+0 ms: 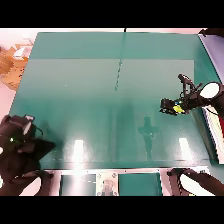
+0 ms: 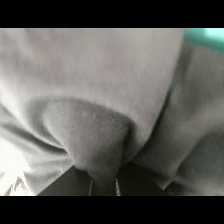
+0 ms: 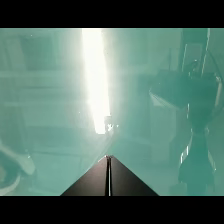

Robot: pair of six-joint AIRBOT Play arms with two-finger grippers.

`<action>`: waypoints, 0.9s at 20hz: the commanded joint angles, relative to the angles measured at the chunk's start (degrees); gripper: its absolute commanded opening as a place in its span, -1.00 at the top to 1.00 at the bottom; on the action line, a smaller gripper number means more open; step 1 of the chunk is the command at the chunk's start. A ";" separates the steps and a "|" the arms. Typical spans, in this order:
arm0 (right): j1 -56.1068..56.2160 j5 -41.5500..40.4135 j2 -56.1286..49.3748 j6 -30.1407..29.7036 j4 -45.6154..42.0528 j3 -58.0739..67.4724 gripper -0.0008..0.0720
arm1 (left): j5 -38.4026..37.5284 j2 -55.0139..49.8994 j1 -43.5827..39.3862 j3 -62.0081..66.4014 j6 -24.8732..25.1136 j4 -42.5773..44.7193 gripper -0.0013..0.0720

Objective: Fold the shirts.

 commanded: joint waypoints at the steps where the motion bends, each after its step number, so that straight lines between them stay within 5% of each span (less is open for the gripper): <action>1: 0.07 0.02 0.04 0.00 0.00 -0.02 0.93 | -1.09 -0.02 -0.39 13.05 4.31 -10.97 0.91; 5: 0.07 0.02 0.04 0.00 0.00 -0.02 0.93 | 3.34 -0.02 -11.82 32.09 8.39 -30.23 0.91; 10: 0.07 0.00 0.04 0.00 0.00 -0.02 0.93 | 22.75 -2.38 -31.15 39.34 8.15 -35.60 0.91; 14: 0.07 0.02 0.04 0.02 0.00 -0.02 0.93 | 31.76 -12.98 -37.79 39.36 8.39 -43.30 0.90; 15: 0.07 0.02 0.04 0.00 0.00 -0.02 0.93 | 32.85 -15.65 -38.40 39.36 8.37 -45.59 0.32; 16: 0.07 0.02 0.04 0.00 0.00 -0.02 0.93 | 33.46 -17.92 -38.40 39.36 8.33 -48.41 -0.57; 17: 0.07 0.00 0.04 0.00 0.00 -0.02 0.93 | 33.24 -18.95 -38.05 39.36 8.20 -49.99 -0.80; 18: 0.07 0.00 0.04 0.02 0.00 -0.02 0.93 | 31.89 -18.99 -37.31 39.58 8.17 -50.03 -0.79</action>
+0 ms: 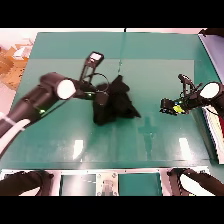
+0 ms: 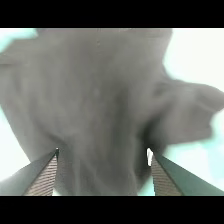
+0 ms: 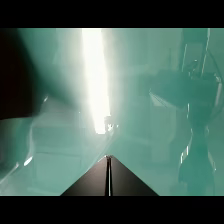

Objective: Fold the shirts.

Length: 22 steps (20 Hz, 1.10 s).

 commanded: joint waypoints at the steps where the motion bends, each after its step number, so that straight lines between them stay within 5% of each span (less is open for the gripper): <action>1: 0.04 0.00 0.04 0.02 0.00 -0.02 0.93 | -0.98 -3.69 0.55 1.86 -0.09 -5.25 -0.79; 6: 0.04 0.00 0.04 0.02 0.00 -0.02 0.93 | -24.52 -3.72 11.13 8.22 -0.13 -4.28 -0.79; 9: 0.04 -0.09 0.02 0.02 0.00 -0.02 0.93 | -29.97 -3.72 12.24 3.45 -0.13 -4.66 -0.79; 14: 0.04 -3.45 -0.11 0.02 0.00 -0.04 0.93 | -7.19 -4.24 10.82 -13.49 1.20 -19.87 -0.79; 17: 0.04 -7.41 -0.24 0.00 -0.02 -0.04 0.92 | 2.93 -6.23 9.68 -17.57 2.03 -21.99 -0.79; 19: 0.09 -9.99 -1.73 -0.66 0.81 -0.02 0.39 | 4.44 -7.74 9.70 -17.49 2.08 -23.54 -0.79; 22: -0.83 -10.95 -9.16 -6.32 7.21 1.73 0.23 | 4.31 -7.69 10.95 -15.93 3.56 -23.12 -0.79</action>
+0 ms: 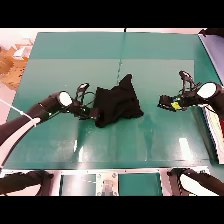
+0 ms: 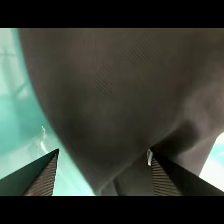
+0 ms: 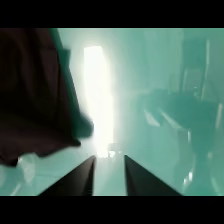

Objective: Fold the shirts.

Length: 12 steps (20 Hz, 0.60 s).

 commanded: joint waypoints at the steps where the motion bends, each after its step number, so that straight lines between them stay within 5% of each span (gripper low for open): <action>1: -1.14 -2.32 -8.68 -7.26 9.07 2.73 0.06 | 2.45 -0.61 2.19 1.49 1.14 -1.14 -0.79; 8: -1.46 -1.66 -27.17 -16.50 23.96 13.51 0.07 | 6.54 -2.21 11.23 5.81 1.53 -1.77 -0.79; 12: -1.16 -0.66 -32.35 -20.48 29.55 14.32 0.07 | 10.01 -9.18 10.69 5.84 9.64 -15.30 -0.79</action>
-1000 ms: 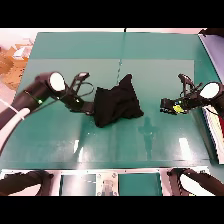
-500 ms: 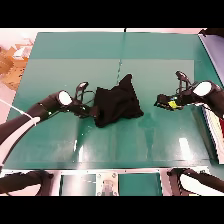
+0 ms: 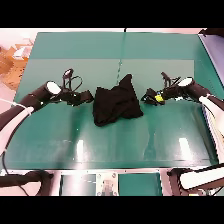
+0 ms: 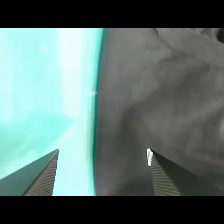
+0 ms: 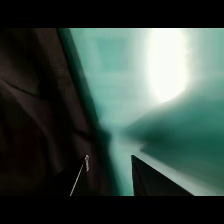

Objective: Fold the shirts.

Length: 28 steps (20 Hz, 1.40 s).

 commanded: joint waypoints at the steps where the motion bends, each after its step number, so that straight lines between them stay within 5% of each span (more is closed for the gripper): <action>1: 0.55 0.44 -4.92 -4.61 5.64 1.25 0.07 | 3.69 -5.35 0.50 0.26 7.85 -13.16 -0.79; 5: 2.80 0.44 -7.28 -7.19 8.83 1.31 0.09 | 4.59 -10.47 0.50 0.26 21.77 -33.57 -0.79; 6: 3.48 0.46 -7.58 -7.19 8.76 1.31 0.29 | 4.63 -11.30 0.50 0.24 24.35 -36.79 -0.78; 8: 4.11 0.50 -7.69 -7.19 8.76 1.44 0.65 | 4.61 -11.93 0.50 0.24 27.56 -37.90 0.15; 9: 4.07 0.57 -7.69 -7.19 8.76 1.84 0.93 | 4.63 -11.93 0.50 0.26 28.61 -37.97 0.39; 11: 2.99 1.53 -7.63 -7.19 8.72 3.10 0.93 | 4.44 -11.91 0.57 0.26 29.03 -37.99 0.91; 18: -7.26 6.05 -2.67 -6.95 4.33 4.00 0.93 | -0.87 -7.78 7.41 0.24 28.26 -36.06 0.91; 28: -13.46 9.92 8.96 -6.88 5.11 7.39 0.93 | -2.43 11.08 16.17 0.92 27.98 -33.57 0.91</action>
